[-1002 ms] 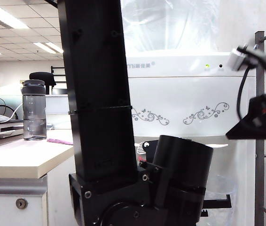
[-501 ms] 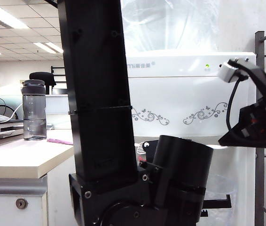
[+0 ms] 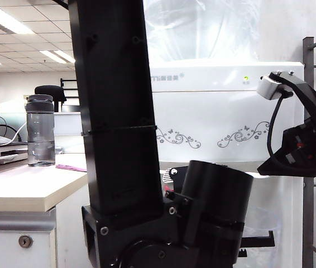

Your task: Pick up the plastic mug from the left desk, go to the cold water outlet of the water dispenser, press the vertical switch to get some water, then put the mug back on the desk.

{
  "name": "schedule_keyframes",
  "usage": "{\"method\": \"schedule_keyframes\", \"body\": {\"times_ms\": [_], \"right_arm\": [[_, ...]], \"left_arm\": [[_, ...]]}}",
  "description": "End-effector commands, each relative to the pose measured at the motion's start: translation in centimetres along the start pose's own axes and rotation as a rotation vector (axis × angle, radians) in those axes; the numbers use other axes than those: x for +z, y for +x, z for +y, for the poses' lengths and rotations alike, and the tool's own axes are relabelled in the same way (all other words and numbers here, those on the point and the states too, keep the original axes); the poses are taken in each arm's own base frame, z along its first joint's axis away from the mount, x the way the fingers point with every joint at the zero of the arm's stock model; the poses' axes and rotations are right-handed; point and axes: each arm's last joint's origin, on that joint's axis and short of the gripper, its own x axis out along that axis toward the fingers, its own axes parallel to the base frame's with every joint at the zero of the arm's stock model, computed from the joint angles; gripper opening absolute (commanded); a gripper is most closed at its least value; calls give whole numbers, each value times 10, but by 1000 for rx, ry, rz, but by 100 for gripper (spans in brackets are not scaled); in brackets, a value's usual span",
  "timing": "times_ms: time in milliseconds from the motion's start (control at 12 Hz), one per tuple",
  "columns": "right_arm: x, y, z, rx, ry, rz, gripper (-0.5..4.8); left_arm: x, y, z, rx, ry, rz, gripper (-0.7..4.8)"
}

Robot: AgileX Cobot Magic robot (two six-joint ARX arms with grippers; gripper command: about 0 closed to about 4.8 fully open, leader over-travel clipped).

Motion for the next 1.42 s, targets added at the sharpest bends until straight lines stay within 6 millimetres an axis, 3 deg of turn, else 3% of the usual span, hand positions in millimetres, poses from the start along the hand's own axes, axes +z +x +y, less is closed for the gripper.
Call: {"method": "schedule_keyframes", "body": {"times_ms": [84,1420], "right_arm": [[-6,0,3,20,23,54,-1],[-9,0,4,34,12,86,-1]], "left_arm": [[7,0,-3,-7,-33,-29,-5],[6,0,-3,-7,-32,-29,-5]]}}
